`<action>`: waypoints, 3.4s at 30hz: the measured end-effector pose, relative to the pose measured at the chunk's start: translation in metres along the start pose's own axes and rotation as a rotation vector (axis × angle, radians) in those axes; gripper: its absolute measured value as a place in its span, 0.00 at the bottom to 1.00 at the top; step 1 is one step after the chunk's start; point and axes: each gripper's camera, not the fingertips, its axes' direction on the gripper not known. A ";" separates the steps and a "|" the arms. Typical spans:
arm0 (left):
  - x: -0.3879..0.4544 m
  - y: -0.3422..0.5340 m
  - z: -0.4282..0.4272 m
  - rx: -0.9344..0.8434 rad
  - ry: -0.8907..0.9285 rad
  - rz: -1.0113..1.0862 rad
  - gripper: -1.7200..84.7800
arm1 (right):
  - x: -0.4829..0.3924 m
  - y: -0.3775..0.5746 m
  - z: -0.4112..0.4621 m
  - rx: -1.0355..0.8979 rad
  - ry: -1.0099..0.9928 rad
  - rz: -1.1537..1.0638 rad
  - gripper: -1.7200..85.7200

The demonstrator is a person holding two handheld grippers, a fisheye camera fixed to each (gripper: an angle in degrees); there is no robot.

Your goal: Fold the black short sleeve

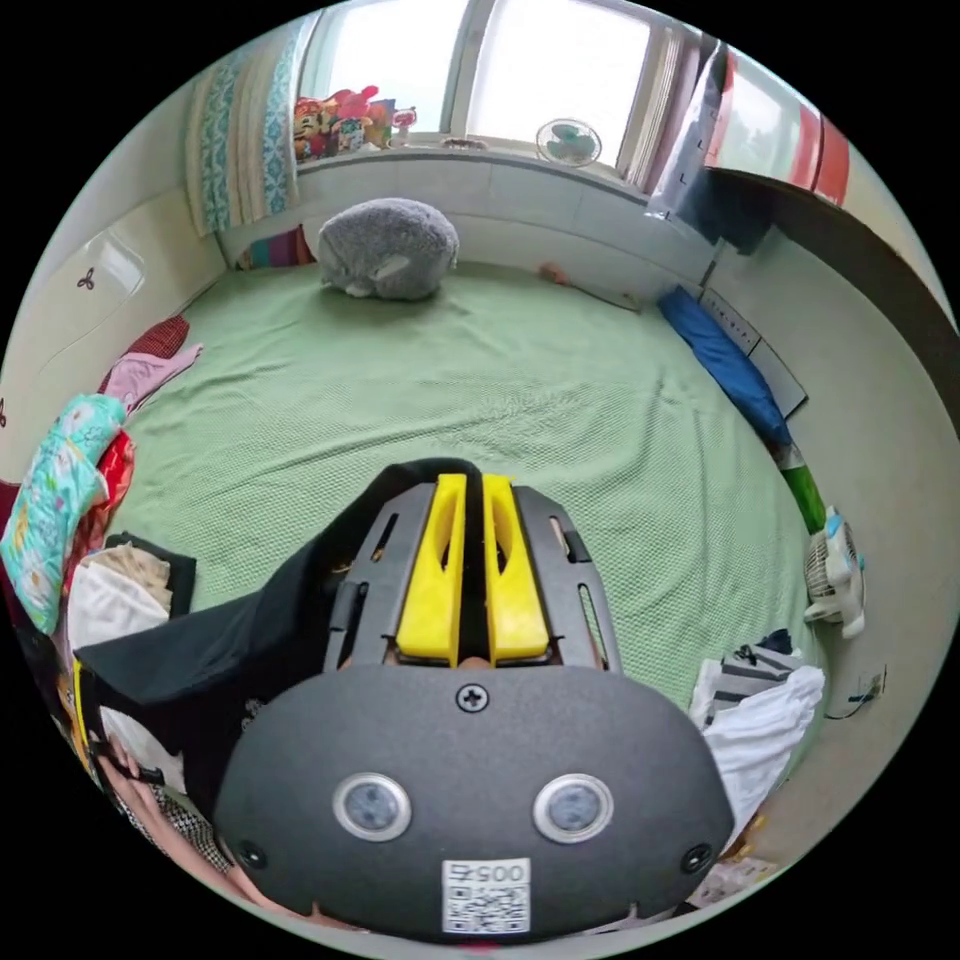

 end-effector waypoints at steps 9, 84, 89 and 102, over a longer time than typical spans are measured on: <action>0.021 0.000 0.007 -0.025 -0.003 0.104 0.06 | 0.055 0.078 -0.020 -0.128 -0.153 -0.229 0.13; -0.024 0.003 0.055 -0.086 0.101 -0.021 0.06 | -0.075 0.079 -0.012 -0.017 -0.135 -0.438 0.14; -0.028 0.002 0.058 -0.083 0.129 -0.025 0.06 | -0.087 0.051 0.050 -0.128 -0.213 -0.332 0.14; -0.027 0.002 0.059 -0.081 0.118 -0.008 0.06 | -0.094 -0.052 0.088 -0.017 -0.407 -0.154 0.06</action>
